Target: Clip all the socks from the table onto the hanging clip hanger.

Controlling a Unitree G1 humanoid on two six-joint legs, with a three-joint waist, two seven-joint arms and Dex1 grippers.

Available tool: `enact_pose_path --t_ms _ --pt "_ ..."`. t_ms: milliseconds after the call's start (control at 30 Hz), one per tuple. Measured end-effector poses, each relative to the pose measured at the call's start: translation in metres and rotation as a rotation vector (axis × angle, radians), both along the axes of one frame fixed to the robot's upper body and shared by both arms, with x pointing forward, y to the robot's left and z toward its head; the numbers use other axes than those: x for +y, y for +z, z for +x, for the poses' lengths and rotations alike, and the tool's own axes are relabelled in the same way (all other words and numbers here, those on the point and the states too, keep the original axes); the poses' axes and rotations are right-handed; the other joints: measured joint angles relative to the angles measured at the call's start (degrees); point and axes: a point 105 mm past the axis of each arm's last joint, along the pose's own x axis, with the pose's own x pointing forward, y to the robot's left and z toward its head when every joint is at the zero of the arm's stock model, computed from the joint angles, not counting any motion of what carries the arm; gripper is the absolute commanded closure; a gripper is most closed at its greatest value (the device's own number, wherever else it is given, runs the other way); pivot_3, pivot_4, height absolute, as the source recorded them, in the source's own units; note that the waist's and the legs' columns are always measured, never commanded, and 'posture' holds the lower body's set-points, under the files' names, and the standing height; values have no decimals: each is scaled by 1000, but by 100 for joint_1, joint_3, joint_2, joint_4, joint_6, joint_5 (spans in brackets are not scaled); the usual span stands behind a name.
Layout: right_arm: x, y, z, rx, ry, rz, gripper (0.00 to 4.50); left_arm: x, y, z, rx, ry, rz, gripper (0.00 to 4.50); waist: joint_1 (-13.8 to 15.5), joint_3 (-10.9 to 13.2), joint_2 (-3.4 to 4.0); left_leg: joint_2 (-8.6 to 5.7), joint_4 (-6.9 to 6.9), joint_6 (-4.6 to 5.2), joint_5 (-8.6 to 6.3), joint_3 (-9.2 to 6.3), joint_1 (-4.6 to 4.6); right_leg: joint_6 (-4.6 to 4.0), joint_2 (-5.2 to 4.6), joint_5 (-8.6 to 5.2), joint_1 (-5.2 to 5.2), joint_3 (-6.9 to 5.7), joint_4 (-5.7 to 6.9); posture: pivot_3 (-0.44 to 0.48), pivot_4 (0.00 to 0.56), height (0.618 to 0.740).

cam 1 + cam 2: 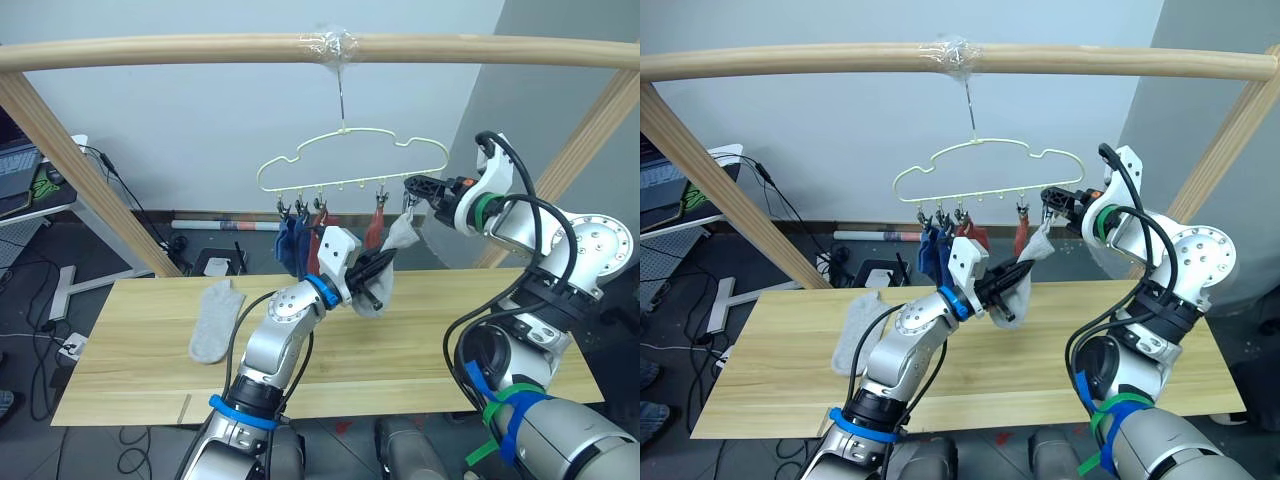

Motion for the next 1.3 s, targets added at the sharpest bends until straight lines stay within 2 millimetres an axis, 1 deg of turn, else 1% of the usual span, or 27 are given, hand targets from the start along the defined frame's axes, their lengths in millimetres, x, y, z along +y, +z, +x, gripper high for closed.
enact_pose_path --t_ms 33,100,200,233,300,367,433,467,533,633,667,800,833,900,933,967,1000,1033,1067,1133,1167,1267,1300 --pt "0 2 -1 -14 10 2 89 0 0 0 2 -1 1 4500 -20 2 4 0 0 0 0 0 1 1 0 0 0 0 0 -63 163 740" --pt "-2 8 -7 -59 44 2 31 -1 0 0 9 -5 -2 4500 -65 2 4 0 0 0 0 0 0 1 1 -1 0 0 1 -68 161 740" --pt "-12 16 -26 -164 111 -46 31 -5 -5 0 24 -16 18 4500 -73 3 4 -1 1 1 -1 -1 -6 6 0 -4 1 1 -9 -83 157 740" --pt "-16 15 -32 -185 121 -67 31 -6 -9 1 41 -18 23 4500 -84 3 4 -2 2 3 -3 0 -8 7 0 -4 2 1 -11 -89 155 740" --pt "-25 4 -44 -193 107 -140 31 -11 -14 3 89 -25 1 4500 -102 3 5 -2 2 7 -5 1 -13 10 0 -5 -2 1 -16 -89 155 740" --pt "-25 -3 -49 -186 109 -177 31 -12 -14 4 116 -27 -19 4500 -145 4 6 -2 2 7 -5 8 -15 11 0 -5 -12 7 -12 -106 149 740" --pt "-25 -5 -52 -204 106 -209 0 -16 -12 4 136 -42 -47 3842 -187 3 6 -1 3 8 -5 9 -11 11 1 -5 -14 7 -3 -110 147 740" --pt "-24 -5 -52 -216 97 -221 0 -17 -12 5 154 -45 -62 3598 -200 3 6 -1 3 8 -5 8 -8 11 2 -6 -14 7 -1 -110 147 740" --pt "-21 -9 -54 -242 78 -265 0 -15 -17 7 211 -46 -82 3026 -221 3 6 -1 4 7 -5 5 -7 11 2 -6 -13 5 -2 -110 145 740" --pt "-16 -29 -59 -242 68 -352 0 -3 -29 11 275 -22 -77 2084 -256 3 6 -2 6 6 -6 9 -14 13 0 -6 -15 8 -6 -99 146 740" --pt "-15 -33 -59 -245 60 -372 0 1 -31 12 282 -11 -70 1789 -258 3 6 -2 6 6 -6 9 -16 14 0 -6 -15 8 -7 -99 146 740" --pt "-15 -36 -55 -295 4 -430 0 13 -38 15 303 18 -46 503 -253 3 5 -2 6 6 -5 8 -15 14 0 -5 -16 7 -6 -99 146 740" --pt "-15 -37 -54 -303 -9 -437 0 14 -39 15 304 21 -41 209 -253 3 5 -2 6 6 -5 7 -15 14 0 -6 -16 7 -6 -56 150 740" --pt "-13 -37 -51 -342 -44 -466 0 24 -42 12 298 5 11 209 -256 5 2 -2 4 6 -6 7 -11 14 2 -6 -17 8 -5 -56 150 740" --pt "-11 -38 -49 -365 -63 -485 0 33 -44 10 292 -2 44 209 -269 5 2 0 -1 6 -5 7 -7 12 2 -7 -18 8 -2 -23 149 740" --pt "-8 -40 -48 -387 -84 -498 0 47 -44 9 277 -1 90 209 -281 6 1 4 -7 6 -5 7 -1 11 7 -7 -19 8 2 -23 149 740" --pt "-4 -43 -47 -406 -98 -498 389 64 -40 9 258 15 124 171 -282 6 1 5 -15 6 -5 7 3 8 7 -9 -21 9 7 -23 149 740" --pt "-1 -45 -45 -419 -112 -499 641 78 -34 9 230 30 148 171 -270 7 1 5 -17 6 -5 6 4 7 7 -10 -20 8 10 2 147 740" --pt "2 -47 -43 -432 -127 -508 952 89 -23 8 185 39 166 171 -247 7 1 5 -17 5 -4 6 4 6 6 -10 -19 8 9 2 147 740" --pt "4 -48 -39 -463 -152 -542 1679 100 -3 5 113 43 178 171 -178 6 0 3 -15 4 -4 11 3 6 1 -10 -14 10 1 2 147 740" --pt "4 -48 -38 -477 -162 -557 1988 101 5 1 86 29 181 171 -129 6 -1 2 -14 4 -5 11 3 7 0 -10 -11 10 -3 32 143 740" --pt "10 -50 -33 -501 -183 -558 1988 104 18 -10 53 10 193 171 -47 5 -4 0 -16 3 -5 8 0 6 -2 -10 -11 7 -4 32 143 740" --pt "11 -52 -31 -500 -188 -556 1988 105 23 -12 39 9 196 171 -37 6 -4 0 -17 4 -5 8 0 6 -2 -10 -13 8 -3 53 137 740"
